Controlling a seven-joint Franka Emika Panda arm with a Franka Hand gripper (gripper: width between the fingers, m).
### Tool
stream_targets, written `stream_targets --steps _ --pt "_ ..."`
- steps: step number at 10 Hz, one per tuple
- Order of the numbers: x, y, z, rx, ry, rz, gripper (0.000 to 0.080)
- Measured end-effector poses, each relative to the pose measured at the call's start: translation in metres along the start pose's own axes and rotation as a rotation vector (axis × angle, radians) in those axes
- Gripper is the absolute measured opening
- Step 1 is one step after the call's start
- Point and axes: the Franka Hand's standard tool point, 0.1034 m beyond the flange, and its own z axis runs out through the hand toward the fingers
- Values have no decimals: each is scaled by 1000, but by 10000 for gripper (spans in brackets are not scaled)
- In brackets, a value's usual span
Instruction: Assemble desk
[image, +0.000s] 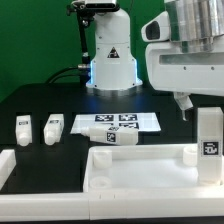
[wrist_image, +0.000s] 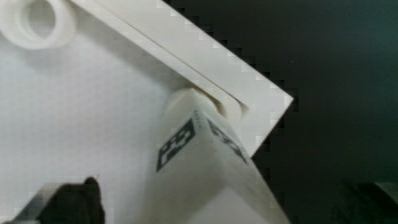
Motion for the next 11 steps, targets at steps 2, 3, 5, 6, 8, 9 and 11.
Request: stream_targets --steps 2,3,5,6,8,9,11 --pt "-4 -3 3 -73 44 -393 649" --pt "-4 -4 4 -71 41 -435 649" --pt "-4 -4 4 -66 40 -403 527" --pt "-4 -4 4 -65 40 -387 385" --pt "-4 -3 4 -60 44 -212 287" --pt "-4 -3 4 -58 48 -78 287" --pt "-6 -4 6 -34 33 274 287"
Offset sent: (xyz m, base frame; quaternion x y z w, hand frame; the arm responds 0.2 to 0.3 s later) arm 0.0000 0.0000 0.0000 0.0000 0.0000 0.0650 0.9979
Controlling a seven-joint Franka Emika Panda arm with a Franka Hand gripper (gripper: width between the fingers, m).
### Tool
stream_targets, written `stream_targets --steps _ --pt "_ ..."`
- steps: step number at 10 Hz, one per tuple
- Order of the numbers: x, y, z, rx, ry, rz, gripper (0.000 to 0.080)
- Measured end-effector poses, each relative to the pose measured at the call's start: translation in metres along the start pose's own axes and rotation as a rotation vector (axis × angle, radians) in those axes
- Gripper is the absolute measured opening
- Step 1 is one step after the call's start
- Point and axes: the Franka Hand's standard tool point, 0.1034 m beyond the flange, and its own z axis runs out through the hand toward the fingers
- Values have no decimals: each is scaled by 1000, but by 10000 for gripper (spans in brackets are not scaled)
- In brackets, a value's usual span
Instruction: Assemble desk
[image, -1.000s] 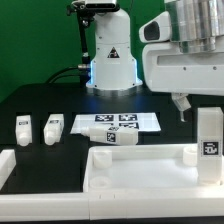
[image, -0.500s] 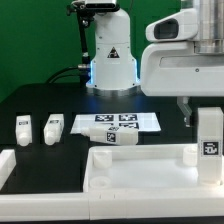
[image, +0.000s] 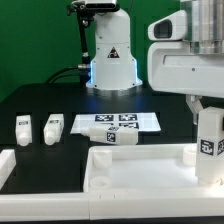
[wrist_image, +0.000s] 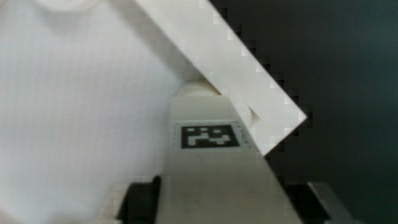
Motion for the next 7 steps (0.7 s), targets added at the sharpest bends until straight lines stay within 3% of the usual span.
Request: stream_targets --steps 3,5,7 --pt "-6 -6 2 47 -60 479 287" --pt "-8 -7 2 48 -66 505 287" --pt "-8 -3 2 36 -66 309 535"
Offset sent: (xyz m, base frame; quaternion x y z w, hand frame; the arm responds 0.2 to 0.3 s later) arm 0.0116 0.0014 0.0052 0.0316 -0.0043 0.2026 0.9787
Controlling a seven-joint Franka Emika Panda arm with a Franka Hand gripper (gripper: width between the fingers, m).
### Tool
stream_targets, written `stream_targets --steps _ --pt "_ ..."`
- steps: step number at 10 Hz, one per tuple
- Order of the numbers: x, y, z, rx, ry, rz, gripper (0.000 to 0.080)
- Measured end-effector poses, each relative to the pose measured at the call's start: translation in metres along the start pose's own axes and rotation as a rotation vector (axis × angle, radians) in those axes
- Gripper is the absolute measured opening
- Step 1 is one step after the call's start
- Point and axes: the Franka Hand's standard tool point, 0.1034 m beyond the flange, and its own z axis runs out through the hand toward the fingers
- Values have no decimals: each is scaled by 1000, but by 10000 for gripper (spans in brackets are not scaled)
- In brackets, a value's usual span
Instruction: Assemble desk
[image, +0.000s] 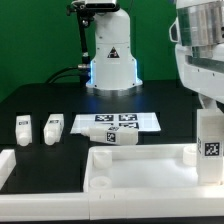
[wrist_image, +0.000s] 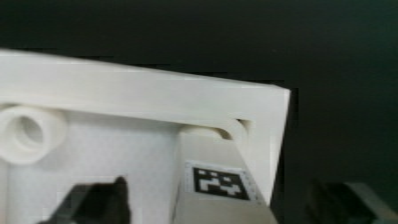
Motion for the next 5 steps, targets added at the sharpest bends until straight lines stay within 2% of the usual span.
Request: stream_targets --steps 1,3,5 --pt "4 -2 -4 7 -1 -113 613" --pt "1 -2 -6 -3 -2 -411 643" --pt "2 -2 -6 -2 -1 -505 648"
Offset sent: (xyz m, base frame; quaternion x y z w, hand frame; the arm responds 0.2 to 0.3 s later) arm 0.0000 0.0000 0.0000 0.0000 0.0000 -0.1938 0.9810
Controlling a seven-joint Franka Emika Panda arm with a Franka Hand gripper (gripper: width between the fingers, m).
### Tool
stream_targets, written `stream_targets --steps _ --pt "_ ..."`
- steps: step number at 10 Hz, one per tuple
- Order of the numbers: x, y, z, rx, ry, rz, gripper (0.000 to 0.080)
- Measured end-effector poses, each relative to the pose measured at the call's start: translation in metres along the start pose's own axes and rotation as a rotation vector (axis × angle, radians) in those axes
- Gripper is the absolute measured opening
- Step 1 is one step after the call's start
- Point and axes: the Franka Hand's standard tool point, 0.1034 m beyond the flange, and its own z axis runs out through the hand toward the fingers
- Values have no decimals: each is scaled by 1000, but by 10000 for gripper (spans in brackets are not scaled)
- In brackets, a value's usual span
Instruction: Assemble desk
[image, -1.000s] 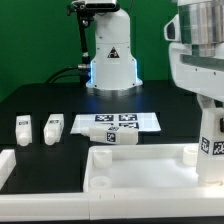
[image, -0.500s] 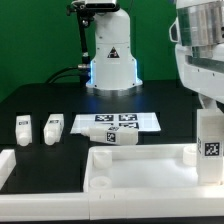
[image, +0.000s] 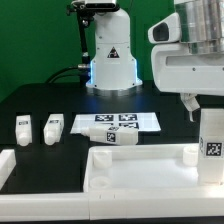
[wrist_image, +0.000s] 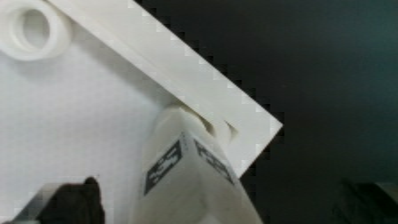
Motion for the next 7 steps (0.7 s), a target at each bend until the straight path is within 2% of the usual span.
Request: stream_targets --steps 2,3,5,7 --pt "1 0 0 -9 9 -201 649" --pt "5 0 -2 -32 37 -433 649" --pt "1 -3 3 -66 52 -746 649" --pt "-1 -5 5 -70 60 -788 649"
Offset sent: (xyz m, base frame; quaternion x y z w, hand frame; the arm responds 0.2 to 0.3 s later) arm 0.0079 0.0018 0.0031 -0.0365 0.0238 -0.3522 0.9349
